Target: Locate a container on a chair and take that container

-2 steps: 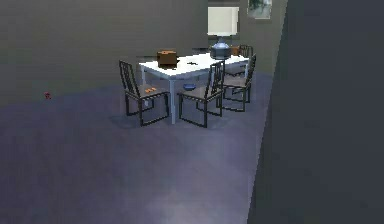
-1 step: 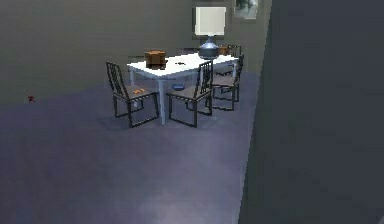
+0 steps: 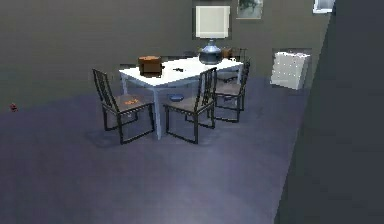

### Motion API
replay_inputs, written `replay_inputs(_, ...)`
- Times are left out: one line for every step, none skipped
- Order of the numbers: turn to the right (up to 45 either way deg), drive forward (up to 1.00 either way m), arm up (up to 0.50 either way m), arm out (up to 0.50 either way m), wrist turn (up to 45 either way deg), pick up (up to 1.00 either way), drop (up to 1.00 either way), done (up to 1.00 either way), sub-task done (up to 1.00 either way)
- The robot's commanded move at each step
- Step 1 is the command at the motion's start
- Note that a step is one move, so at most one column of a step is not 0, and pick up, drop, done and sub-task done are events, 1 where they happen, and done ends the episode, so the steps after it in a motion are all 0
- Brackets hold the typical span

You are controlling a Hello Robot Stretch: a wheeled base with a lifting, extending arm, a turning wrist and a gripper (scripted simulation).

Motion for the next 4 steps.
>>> replay_inputs(-36.0, 0.0, 0.0, 0.0, 0.0, 0.0, 0.0, 0.0, 0.0)
replay_inputs(0.0, 0.45, 0.0, 0.0, 0.0, 0.0, 0.0, 0.0, 0.0)
replay_inputs(45.0, 0.0, 0.0, 0.0, 0.0, 0.0, 0.0, 0.0, 0.0)
replay_inputs(3.0, 0.0, 0.0, 0.0, 0.0, 0.0, 0.0, 0.0, 0.0)
